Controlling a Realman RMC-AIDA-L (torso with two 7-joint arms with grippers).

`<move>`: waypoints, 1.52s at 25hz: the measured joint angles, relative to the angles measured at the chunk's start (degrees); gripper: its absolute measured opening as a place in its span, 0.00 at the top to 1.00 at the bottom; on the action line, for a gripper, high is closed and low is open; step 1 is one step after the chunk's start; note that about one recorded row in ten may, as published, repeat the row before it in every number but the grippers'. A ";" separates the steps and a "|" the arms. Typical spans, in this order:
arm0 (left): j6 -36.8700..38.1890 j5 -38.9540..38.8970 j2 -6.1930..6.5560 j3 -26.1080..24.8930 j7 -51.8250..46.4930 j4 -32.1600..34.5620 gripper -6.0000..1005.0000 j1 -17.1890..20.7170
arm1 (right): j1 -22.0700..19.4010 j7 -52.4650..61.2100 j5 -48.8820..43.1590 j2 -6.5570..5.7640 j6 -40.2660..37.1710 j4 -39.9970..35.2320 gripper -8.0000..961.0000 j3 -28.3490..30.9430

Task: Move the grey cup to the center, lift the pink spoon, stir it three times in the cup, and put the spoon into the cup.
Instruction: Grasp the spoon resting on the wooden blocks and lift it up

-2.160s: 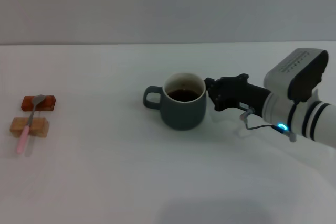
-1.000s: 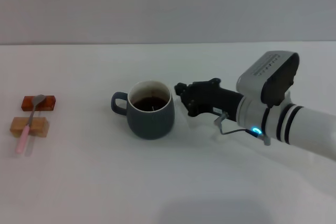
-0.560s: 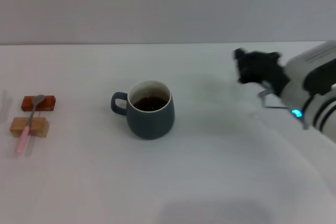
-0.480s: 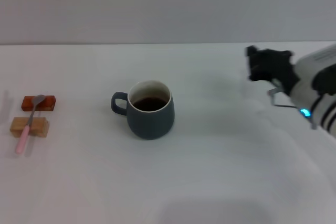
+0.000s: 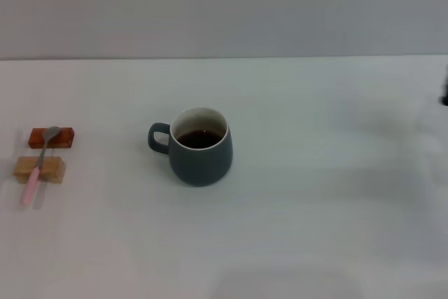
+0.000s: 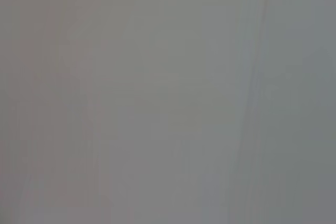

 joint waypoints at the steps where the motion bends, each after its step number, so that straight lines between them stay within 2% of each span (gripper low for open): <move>1: 0.03 -0.01 -0.05 0.41 0.06 -0.01 0.17 0.12 | -1.84 -0.39 0.00 0.02 -2.31 0.59 0.95 1.88; 6: 0.03 -0.02 -0.12 1.15 0.13 0.32 0.17 -0.12 | -4.38 -0.48 0.00 -0.06 -7.44 0.40 0.94 5.69; 10: -0.18 -0.02 -0.07 1.51 0.15 0.39 0.17 -0.30 | -4.81 -0.47 0.00 -0.01 -7.96 0.20 0.92 7.84; 14: -0.32 -0.02 -0.05 1.57 0.18 0.48 0.17 -0.36 | -5.30 -0.52 -0.08 0.04 -8.46 0.25 0.73 8.47; 17: -0.34 -0.02 -0.03 1.68 0.19 0.50 0.17 -0.35 | -5.06 -0.59 -0.22 0.05 -8.92 -0.22 0.49 8.51; 23: -0.03 -0.03 -0.03 3.23 0.69 -0.31 0.17 0.87 | -4.83 -0.68 -0.15 -0.06 -8.88 -0.38 0.33 8.60; 30: 0.15 -0.35 -0.41 6.66 2.23 -3.65 0.17 5.24 | -3.30 -3.27 -0.08 -0.12 -8.54 -2.22 0.34 9.91; 36: 1.35 -0.70 -0.60 12.52 4.43 -8.49 0.17 10.78 | -0.23 -3.70 -0.03 -0.30 -7.71 -5.01 0.34 10.61; 38: 1.51 -0.73 -0.61 13.03 4.74 -8.78 0.17 11.22 | -0.03 -3.71 -0.02 -0.32 -7.57 -5.09 0.34 10.62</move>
